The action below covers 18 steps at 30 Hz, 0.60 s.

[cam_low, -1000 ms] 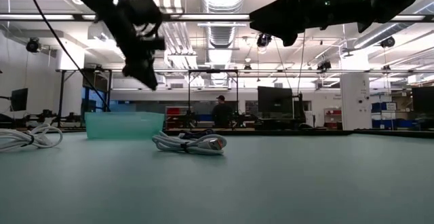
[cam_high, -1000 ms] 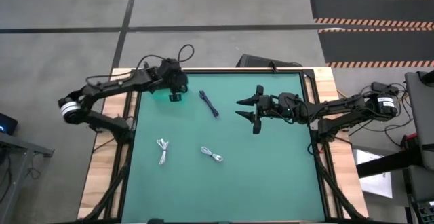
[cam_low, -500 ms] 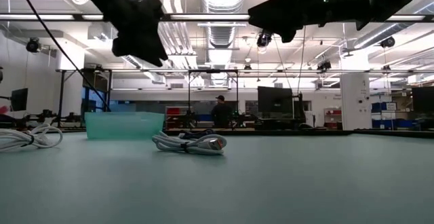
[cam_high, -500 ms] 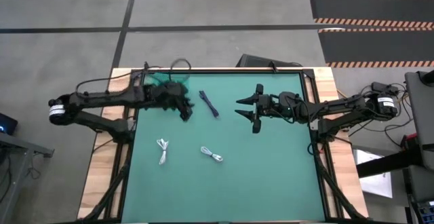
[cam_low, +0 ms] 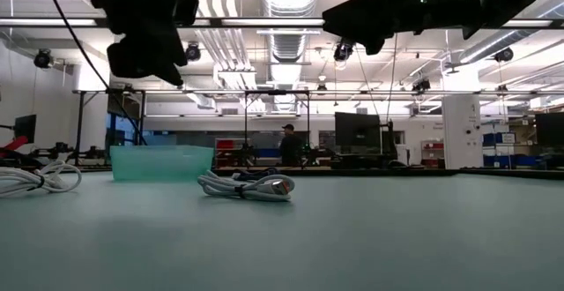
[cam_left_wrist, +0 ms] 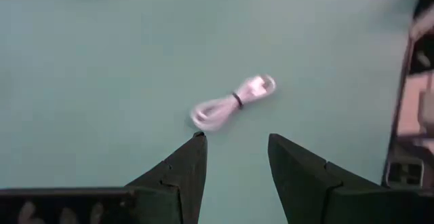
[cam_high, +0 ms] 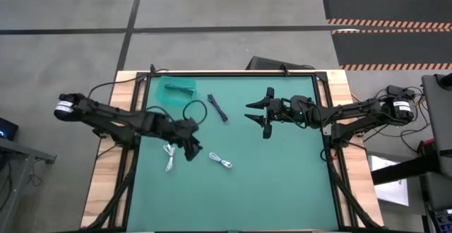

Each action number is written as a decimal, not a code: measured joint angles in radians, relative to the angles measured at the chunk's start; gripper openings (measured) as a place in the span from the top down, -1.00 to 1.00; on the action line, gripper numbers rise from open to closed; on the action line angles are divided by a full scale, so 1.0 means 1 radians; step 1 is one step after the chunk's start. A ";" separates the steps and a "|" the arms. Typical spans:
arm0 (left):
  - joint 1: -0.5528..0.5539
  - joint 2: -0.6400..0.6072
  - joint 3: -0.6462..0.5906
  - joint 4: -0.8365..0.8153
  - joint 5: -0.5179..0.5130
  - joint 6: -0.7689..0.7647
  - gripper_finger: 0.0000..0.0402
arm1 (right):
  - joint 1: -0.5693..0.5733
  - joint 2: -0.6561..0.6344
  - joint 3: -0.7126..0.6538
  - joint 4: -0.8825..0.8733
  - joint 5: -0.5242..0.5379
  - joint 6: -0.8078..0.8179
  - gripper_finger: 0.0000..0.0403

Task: Pick and place USB-C Cables
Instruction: Put the right white charger cable into the blue bin

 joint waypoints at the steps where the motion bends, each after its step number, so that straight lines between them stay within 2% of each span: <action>1: -0.017 0.016 0.000 0.018 -0.003 0.005 0.30 | 0.000 0.000 0.000 0.000 0.000 -0.001 0.17; 4: -0.048 0.068 0.000 0.097 -0.010 0.110 0.30 | 0.000 0.000 0.000 0.003 0.000 -0.006 0.17; 8: -0.067 0.158 0.013 0.222 -0.015 0.358 0.30 | 0.000 0.000 0.000 0.016 0.000 -0.008 0.19; 14: -0.069 0.294 0.054 0.235 -0.015 0.624 0.30 | 0.000 0.000 0.000 0.023 0.000 -0.018 0.18; 18: -0.068 0.353 0.060 0.236 -0.015 0.721 0.30 | 0.000 0.000 0.000 0.023 0.000 -0.027 0.17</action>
